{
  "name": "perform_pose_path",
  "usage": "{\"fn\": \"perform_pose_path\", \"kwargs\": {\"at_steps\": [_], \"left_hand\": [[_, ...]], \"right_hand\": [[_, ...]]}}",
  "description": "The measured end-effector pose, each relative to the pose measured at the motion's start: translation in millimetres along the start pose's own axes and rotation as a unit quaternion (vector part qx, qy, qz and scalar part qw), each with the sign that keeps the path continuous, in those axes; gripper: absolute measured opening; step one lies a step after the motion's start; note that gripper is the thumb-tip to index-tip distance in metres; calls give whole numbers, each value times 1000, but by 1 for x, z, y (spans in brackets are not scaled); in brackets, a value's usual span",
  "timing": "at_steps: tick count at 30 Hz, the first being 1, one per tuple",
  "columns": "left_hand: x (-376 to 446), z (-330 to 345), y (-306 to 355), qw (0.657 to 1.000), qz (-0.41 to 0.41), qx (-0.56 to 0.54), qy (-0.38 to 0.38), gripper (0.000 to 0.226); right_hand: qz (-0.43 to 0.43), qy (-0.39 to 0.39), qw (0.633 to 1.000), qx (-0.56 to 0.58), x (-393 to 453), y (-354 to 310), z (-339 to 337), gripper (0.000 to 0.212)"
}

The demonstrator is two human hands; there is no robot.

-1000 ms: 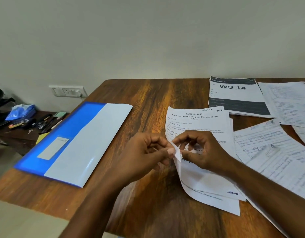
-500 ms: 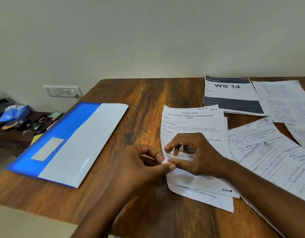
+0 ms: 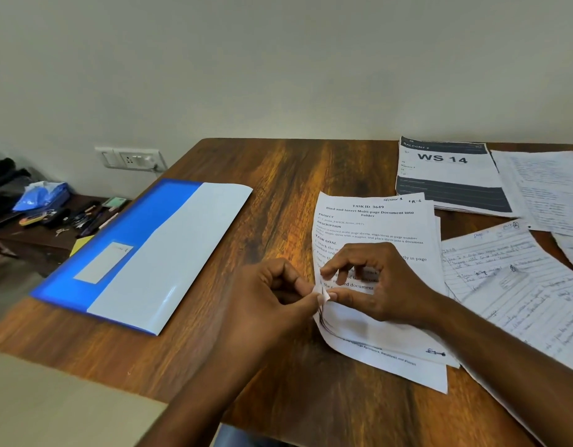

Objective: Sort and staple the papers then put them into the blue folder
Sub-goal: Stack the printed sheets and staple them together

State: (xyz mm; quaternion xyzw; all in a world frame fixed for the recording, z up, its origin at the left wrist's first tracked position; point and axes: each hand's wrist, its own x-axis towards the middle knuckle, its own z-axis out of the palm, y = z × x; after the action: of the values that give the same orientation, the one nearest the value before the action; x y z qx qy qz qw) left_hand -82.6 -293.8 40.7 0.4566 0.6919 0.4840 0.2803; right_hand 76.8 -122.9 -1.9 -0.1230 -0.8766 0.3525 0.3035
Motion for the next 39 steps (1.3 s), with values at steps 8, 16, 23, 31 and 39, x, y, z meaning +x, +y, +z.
{"fn": "perform_pose_path", "kwargs": {"at_steps": [8, 16, 23, 31, 39], "left_hand": [[-9, -3, -8, 999, -4, -24, 36, 22], [-12, 1, -6, 999, 3, -36, -2, 42], [-13, 6, -9, 1000, 9, -29, 6, 42], [-11, 4, -15, 999, 13, -32, 16, 40], [-10, 6, -15, 999, 14, -6, 37, 40]], "right_hand": [[-51, -7, 999, -1, 1, -10, 6, 38], [-46, -14, 998, 45, 0, -23, 10, 45], [-9, -37, 995, 91, -3, -25, 9, 40], [42, -58, 987, 147, -1, -20, 4, 36], [80, -61, 983, 155, -1, -16, 4, 30]]}}
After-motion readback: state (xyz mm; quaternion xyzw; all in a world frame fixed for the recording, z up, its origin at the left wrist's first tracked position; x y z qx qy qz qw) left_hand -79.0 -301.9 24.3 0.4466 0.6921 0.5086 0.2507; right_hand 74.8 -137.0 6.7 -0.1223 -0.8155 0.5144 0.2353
